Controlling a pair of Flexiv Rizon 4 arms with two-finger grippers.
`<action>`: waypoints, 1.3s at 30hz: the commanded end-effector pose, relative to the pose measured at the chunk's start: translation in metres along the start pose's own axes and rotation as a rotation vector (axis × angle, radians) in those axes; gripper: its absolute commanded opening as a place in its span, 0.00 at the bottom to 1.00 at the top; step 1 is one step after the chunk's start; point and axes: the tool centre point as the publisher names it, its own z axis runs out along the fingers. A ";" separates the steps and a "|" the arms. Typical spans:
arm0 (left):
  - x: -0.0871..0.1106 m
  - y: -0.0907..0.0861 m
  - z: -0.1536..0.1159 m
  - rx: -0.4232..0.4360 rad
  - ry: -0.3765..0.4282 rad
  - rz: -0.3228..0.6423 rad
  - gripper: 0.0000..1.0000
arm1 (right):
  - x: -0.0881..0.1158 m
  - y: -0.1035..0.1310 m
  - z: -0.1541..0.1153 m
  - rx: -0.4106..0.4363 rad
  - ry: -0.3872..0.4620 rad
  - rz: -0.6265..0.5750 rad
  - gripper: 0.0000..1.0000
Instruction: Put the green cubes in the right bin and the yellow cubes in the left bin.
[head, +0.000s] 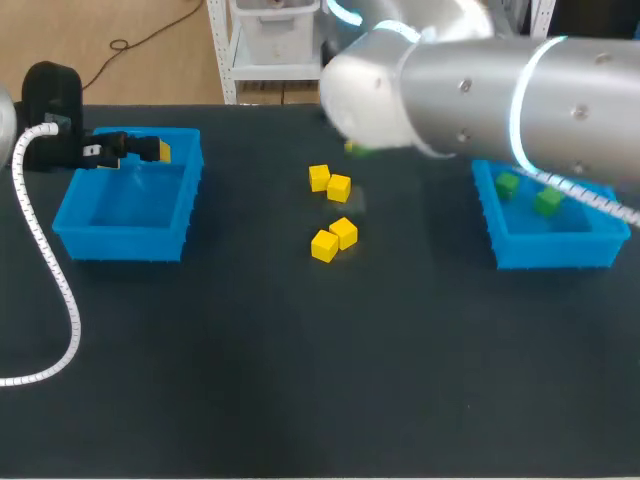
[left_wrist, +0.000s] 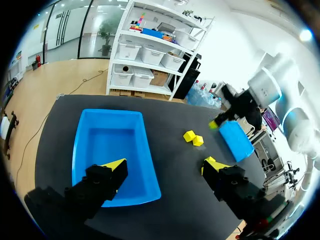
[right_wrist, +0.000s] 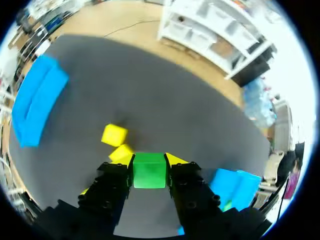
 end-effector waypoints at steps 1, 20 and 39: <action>0.001 0.001 0.000 0.006 -0.006 0.001 1.00 | 0.021 -0.042 -0.028 0.030 -0.144 0.084 0.00; 0.001 0.001 0.000 0.006 -0.006 0.001 1.00 | 0.084 -0.178 -0.003 0.059 -0.136 0.448 0.00; 0.001 0.001 0.000 0.006 -0.006 0.001 1.00 | 0.111 -0.208 0.015 0.008 -0.127 0.487 0.00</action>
